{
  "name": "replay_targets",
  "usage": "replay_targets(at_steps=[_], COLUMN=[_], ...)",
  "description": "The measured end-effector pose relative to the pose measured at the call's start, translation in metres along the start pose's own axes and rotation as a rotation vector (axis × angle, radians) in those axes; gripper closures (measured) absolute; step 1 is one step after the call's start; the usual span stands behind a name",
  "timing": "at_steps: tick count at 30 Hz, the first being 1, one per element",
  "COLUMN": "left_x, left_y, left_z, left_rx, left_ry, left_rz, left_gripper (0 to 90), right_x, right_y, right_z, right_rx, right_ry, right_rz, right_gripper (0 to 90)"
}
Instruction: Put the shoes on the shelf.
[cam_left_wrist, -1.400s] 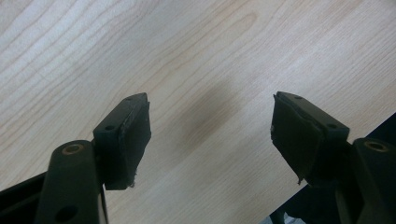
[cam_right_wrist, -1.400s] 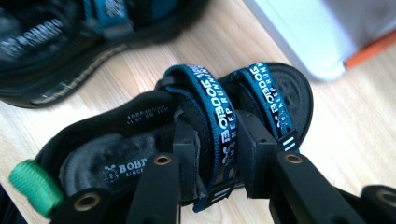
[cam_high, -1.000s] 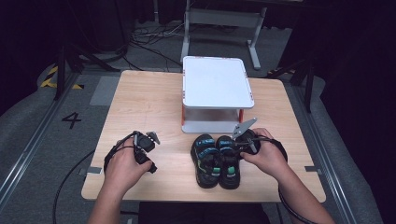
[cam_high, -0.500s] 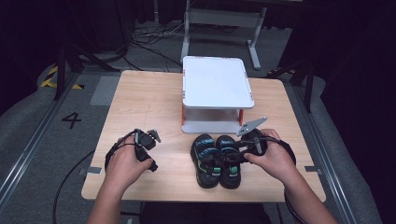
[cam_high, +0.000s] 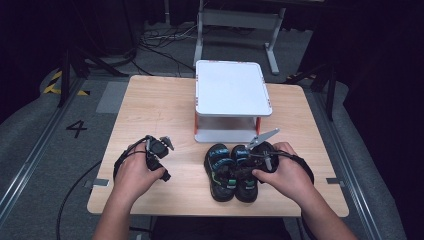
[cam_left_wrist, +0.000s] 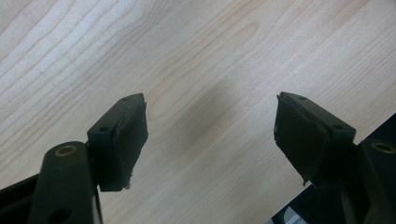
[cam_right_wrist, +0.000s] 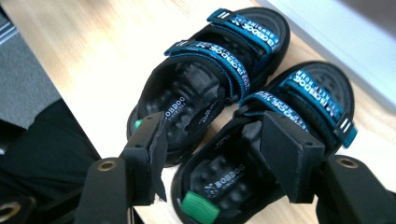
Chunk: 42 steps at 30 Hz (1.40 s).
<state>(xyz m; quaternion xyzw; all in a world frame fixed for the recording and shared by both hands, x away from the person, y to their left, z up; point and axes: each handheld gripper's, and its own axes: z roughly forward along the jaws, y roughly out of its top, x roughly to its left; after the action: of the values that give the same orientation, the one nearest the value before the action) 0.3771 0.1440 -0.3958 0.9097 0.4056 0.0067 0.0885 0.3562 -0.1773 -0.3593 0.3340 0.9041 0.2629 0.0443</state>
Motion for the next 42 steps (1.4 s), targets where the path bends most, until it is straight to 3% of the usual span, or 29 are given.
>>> replay_targets(at_steps=[1,6,7,10,12,19,21,24,25,28,32,36,42], left_x=[0.0,0.0,-0.002,-0.003,-0.006,-0.006,-0.006,-0.007,-0.007,-0.006,-0.005,-0.005,-0.005], left_y=[0.001,0.003,0.003,0.002,-0.001,-0.009,-0.012,-0.014,-0.014,-0.015,-0.014,-0.013,-0.01], left_z=[0.0,-0.001,0.0,0.0,0.0,0.0,0.001,0.002,0.002,0.002,0.002,0.002,0.002], left_rx=[-0.007,-0.01,-0.009,-0.006,-0.006,-0.007,0.003,0.004,0.006,0.001,0.002,-0.001,-0.002], left_ry=[0.002,0.002,-0.002,-0.007,-0.004,0.001,0.0,0.005,0.005,0.006,0.004,0.003,-0.002], left_rz=[0.001,0.011,0.011,0.018,0.018,-0.006,-0.009,-0.01,-0.013,-0.017,-0.013,-0.019,0.001], left_gripper=[26.6,26.6,26.6,26.6,26.6,26.4,26.4,26.4,26.4,26.4,26.5,26.6,26.6], right_x=[0.001,0.007,0.009,0.008,0.005,0.002,0.002,0.002,0.002,0.002,0.004,0.004,0.004], right_y=[0.002,0.001,0.0,-0.003,-0.003,0.002,0.002,0.001,0.0,0.0,0.002,0.002,-0.001], right_z=[0.003,0.006,0.008,0.01,0.015,0.033,0.043,0.05,0.052,0.053,0.054,0.055,0.052], right_rx=[0.007,0.026,0.043,0.067,0.08,0.108,0.129,0.149,0.154,0.173,0.195,0.196,0.19], right_ry=[-0.003,-0.015,-0.038,-0.014,-0.037,-0.024,0.0,-0.008,-0.011,-0.056,-0.072,-0.084,-0.044], right_rz=[0.035,0.06,0.089,0.17,0.194,0.219,0.228,0.226,0.219,0.168,0.176,0.189,0.24], right_gripper=[41.8,41.8,42.1,42.0,42.2,42.8,44.6,45.0,46.7,64.0,73.6,79.5,82.5])
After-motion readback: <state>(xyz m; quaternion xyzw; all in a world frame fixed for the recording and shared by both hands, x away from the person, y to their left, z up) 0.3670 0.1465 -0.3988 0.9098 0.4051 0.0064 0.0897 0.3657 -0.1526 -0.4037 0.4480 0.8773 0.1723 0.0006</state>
